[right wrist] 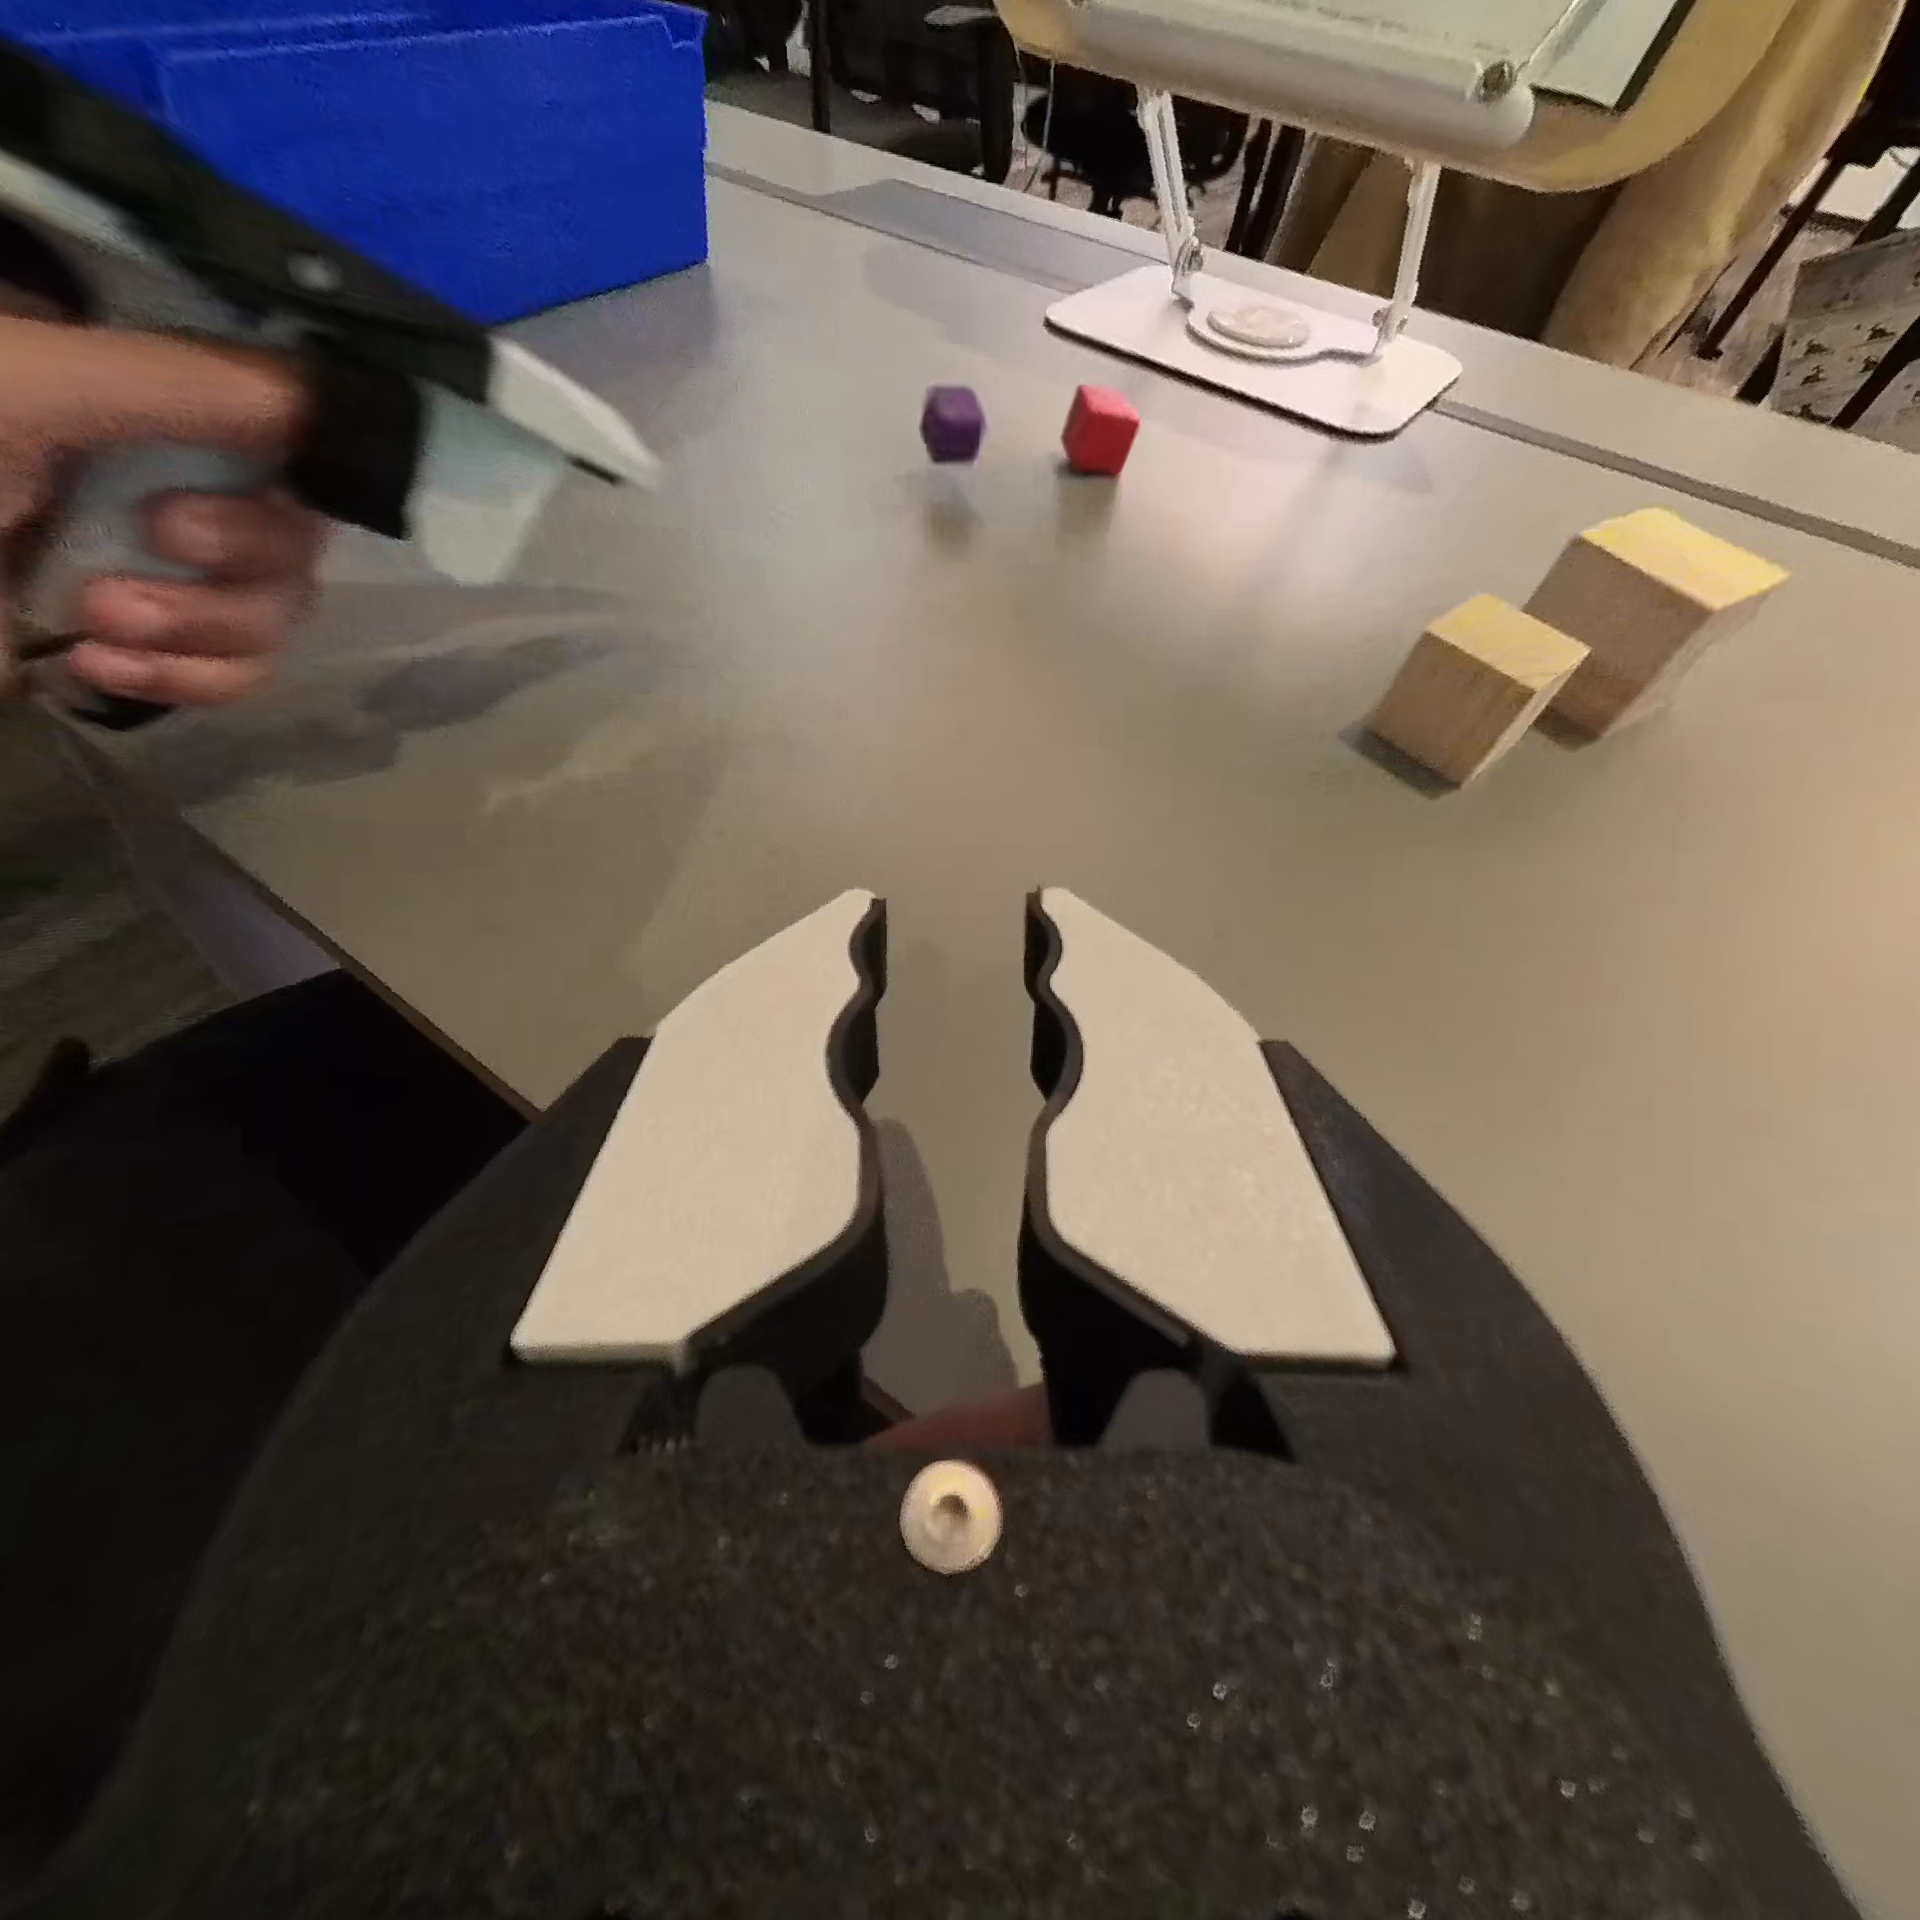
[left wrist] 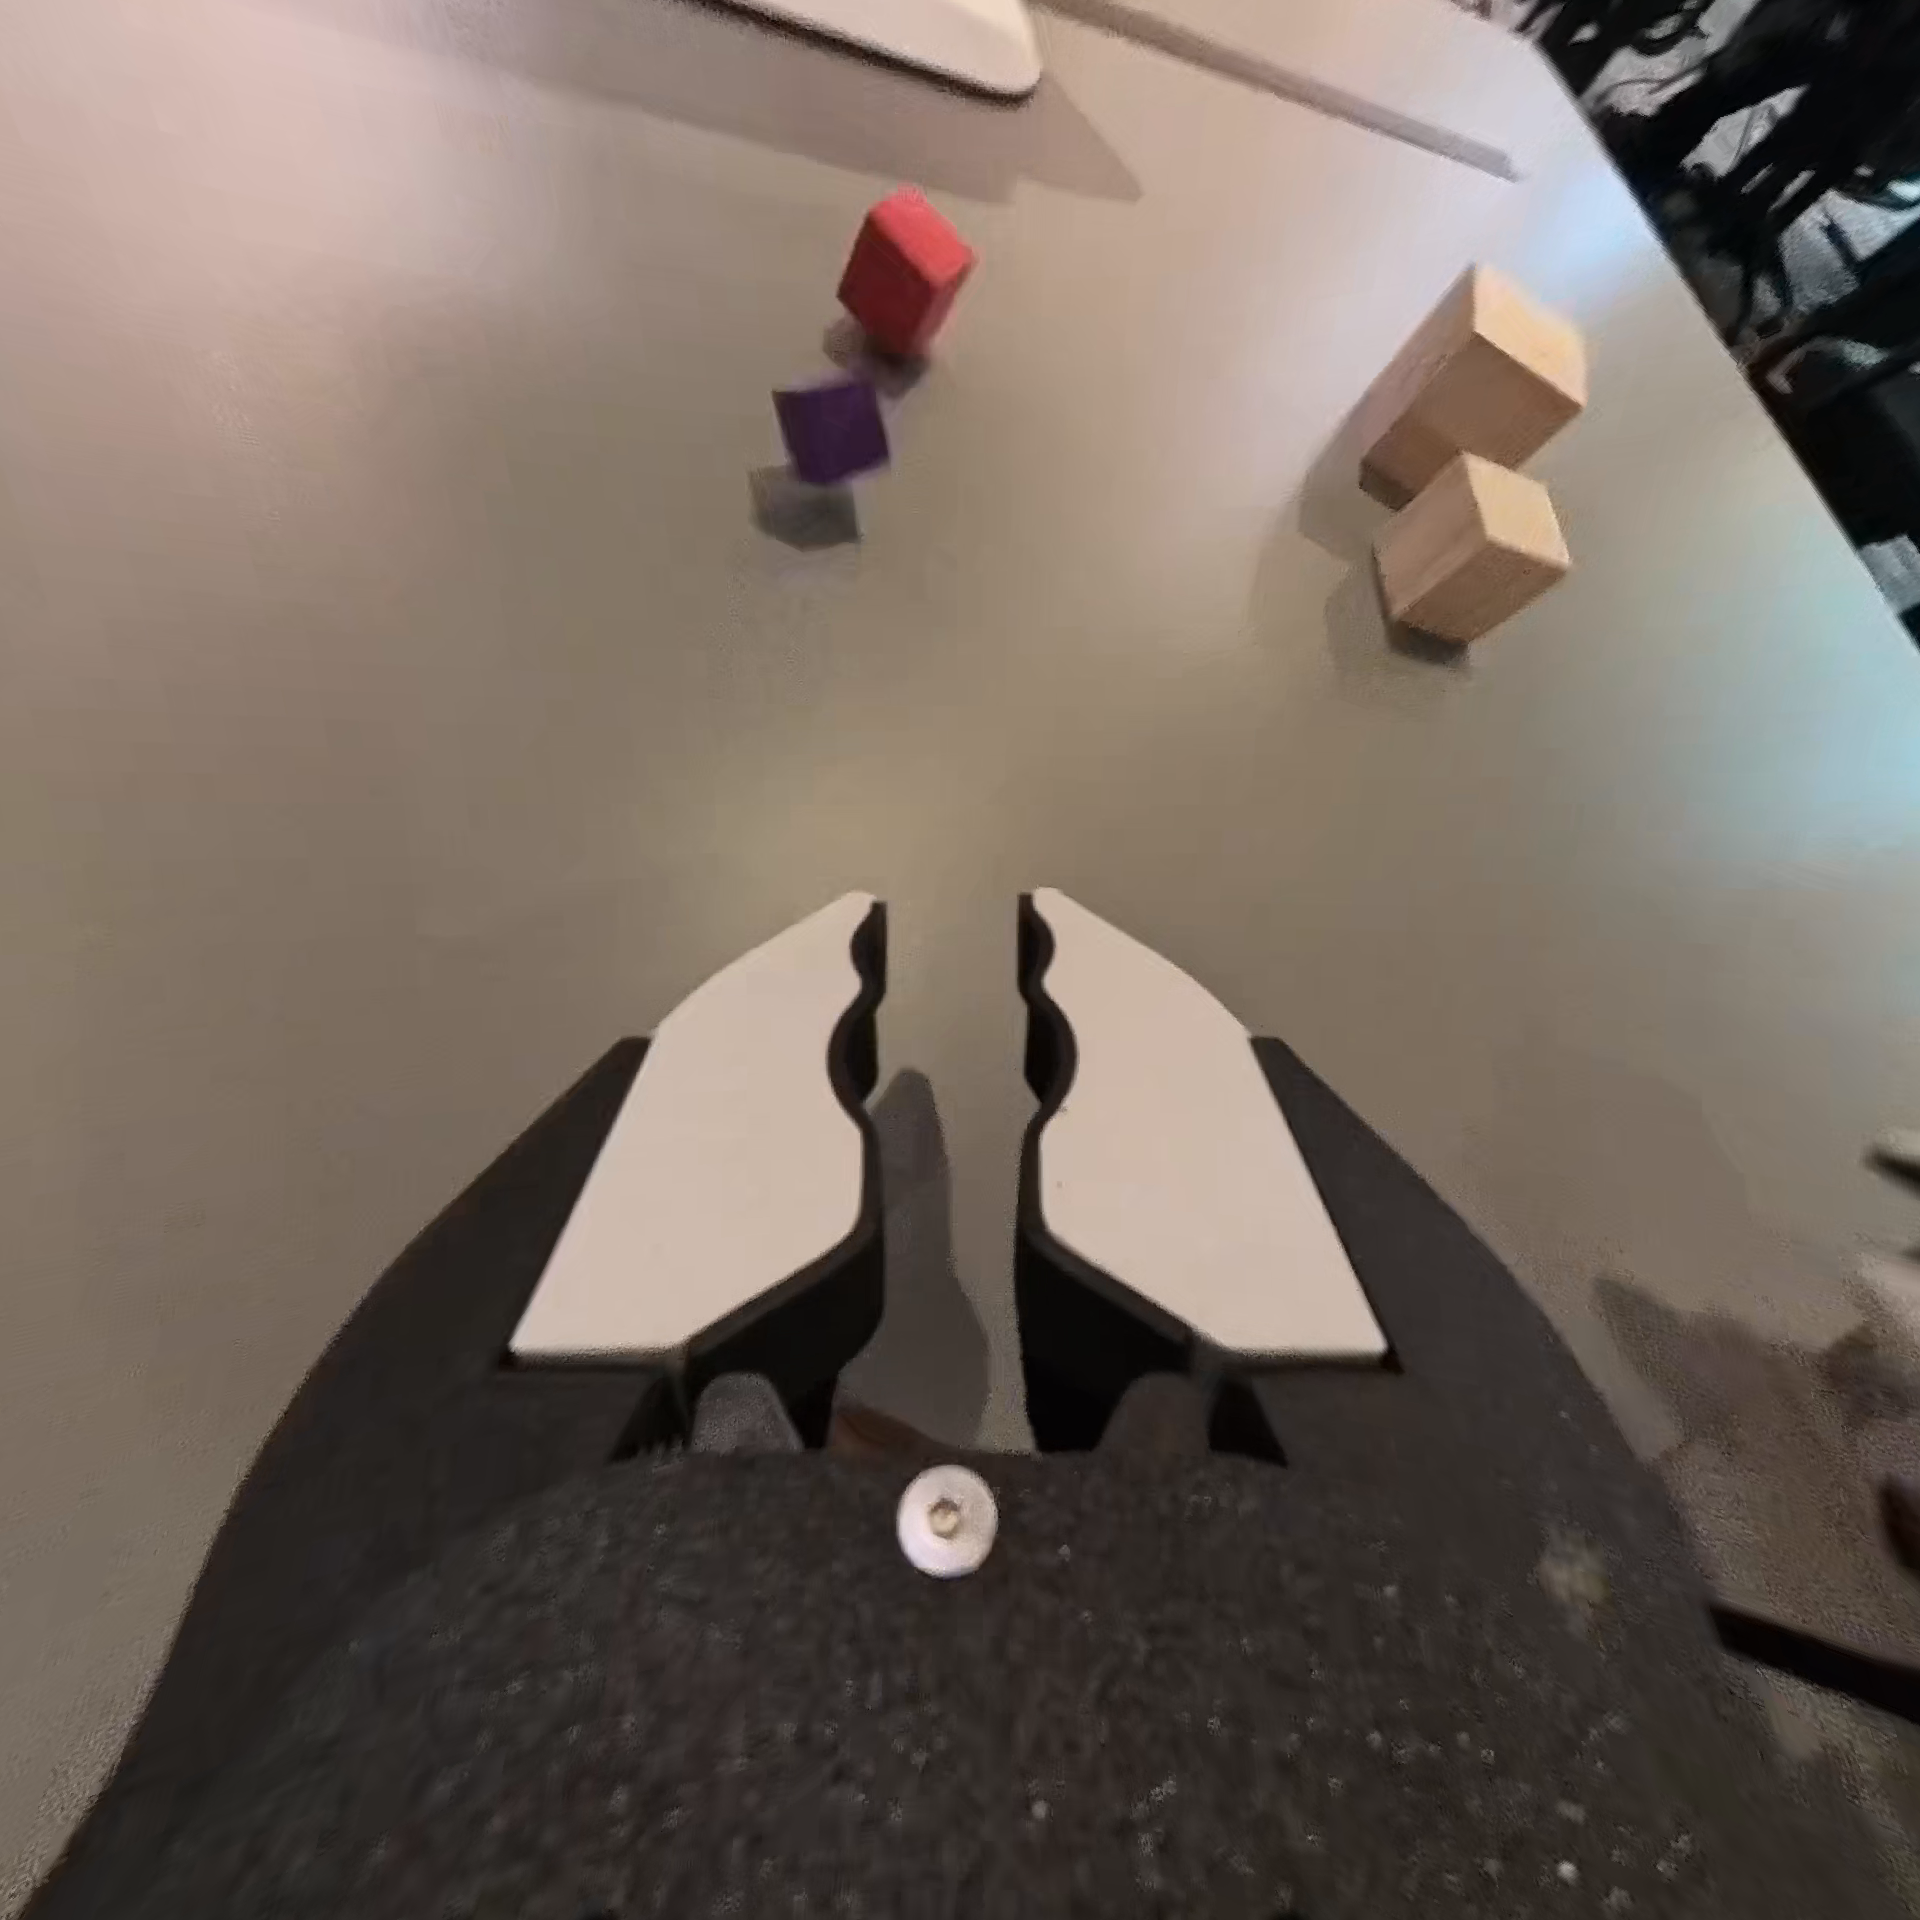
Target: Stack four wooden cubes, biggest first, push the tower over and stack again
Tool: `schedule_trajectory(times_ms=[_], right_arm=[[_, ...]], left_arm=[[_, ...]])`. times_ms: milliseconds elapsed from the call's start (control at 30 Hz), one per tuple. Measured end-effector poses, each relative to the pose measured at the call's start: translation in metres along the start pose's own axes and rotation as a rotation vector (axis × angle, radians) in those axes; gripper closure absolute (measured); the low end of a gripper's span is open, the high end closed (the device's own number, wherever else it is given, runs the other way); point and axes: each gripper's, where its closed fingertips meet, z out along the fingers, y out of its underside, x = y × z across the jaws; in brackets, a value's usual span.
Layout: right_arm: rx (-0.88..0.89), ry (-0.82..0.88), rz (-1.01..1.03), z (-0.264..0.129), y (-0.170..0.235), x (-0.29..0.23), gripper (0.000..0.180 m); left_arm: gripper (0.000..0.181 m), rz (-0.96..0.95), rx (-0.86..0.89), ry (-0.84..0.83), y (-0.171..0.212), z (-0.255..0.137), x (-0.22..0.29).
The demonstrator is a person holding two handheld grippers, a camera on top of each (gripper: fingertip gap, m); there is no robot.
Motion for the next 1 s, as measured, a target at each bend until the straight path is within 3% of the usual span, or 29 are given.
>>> schedule_trajectory(times_ms=[133, 267, 367, 1000], right_arm=[[0.022, 0.039, 0.025, 0.002, -0.002, 0.004, 0.152], [0.026, 0.086, 0.033, 0.005, -0.004, 0.009, 0.149], [0.008, 0.128, 0.014, 0.008, -0.002, 0.014, 0.148], [-0.020, 0.143, 0.003, 0.005, 0.003, 0.014, 0.146]], left_arm=[[0.141, 0.165, 0.142, -0.111, 0.010, -0.052, -0.038], [0.141, 0.255, 0.392, -0.183, 0.007, -0.105, -0.050], [0.141, 0.343, 0.508, -0.252, -0.002, -0.125, -0.050], [0.141, 0.316, 0.434, -0.249, 0.005, -0.108, -0.053]])
